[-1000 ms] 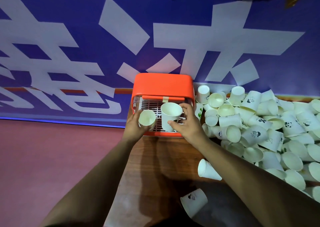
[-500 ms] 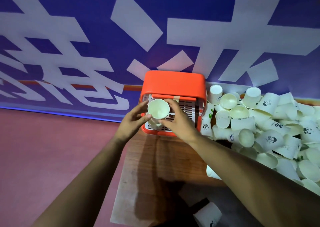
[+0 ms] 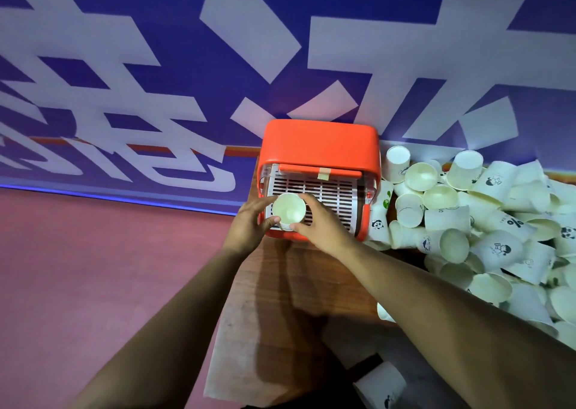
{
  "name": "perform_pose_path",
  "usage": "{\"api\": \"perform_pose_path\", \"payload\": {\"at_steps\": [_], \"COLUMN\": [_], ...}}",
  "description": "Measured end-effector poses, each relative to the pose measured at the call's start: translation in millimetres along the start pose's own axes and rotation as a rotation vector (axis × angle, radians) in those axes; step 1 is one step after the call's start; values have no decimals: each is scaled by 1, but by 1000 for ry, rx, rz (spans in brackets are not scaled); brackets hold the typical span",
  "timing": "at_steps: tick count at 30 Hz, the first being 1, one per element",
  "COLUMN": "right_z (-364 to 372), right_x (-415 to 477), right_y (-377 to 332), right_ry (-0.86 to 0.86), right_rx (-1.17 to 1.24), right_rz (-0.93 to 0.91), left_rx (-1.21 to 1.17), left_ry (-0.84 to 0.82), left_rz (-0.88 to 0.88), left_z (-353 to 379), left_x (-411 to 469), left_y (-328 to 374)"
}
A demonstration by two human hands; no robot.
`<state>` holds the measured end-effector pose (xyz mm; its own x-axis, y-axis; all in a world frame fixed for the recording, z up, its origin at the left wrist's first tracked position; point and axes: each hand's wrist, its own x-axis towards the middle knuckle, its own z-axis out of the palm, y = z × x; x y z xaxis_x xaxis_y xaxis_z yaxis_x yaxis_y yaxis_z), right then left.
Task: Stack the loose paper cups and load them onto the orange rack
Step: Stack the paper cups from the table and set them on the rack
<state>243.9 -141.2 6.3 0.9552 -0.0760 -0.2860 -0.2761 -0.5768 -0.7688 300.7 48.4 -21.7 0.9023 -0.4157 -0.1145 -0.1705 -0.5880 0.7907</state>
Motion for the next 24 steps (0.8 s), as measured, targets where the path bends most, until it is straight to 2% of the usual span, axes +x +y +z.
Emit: {"api": "perform_pose_path", "payload": {"at_steps": [5, 10, 12, 14, 17, 21, 24], "right_z": [3, -15, -30, -45, -59, -56, -43], "right_x": [3, -18, -42, -72, -115, -175, -211], "right_y": [1, 13, 26, 49, 86, 134, 160], "right_ry": [-15, 16, 8, 5, 36, 13, -56], "right_rx": [-32, -93, -93, -82, -116, -148, -184], "right_rz": [59, 74, 63, 89, 178, 366, 479], "left_rx": [49, 9, 12, -18, -39, -58, 56], "left_ry": [22, 225, 227, 149, -93, -475, -693], "left_rz": [-30, -48, 3, 48, 54, -72, -145], "left_z": [10, 16, 23, 36, 69, 123, 157], "left_x": [0, -20, -35, -47, -64, -89, -110], "left_y": [1, 8, 15, 28, 47, 56, 55]}}
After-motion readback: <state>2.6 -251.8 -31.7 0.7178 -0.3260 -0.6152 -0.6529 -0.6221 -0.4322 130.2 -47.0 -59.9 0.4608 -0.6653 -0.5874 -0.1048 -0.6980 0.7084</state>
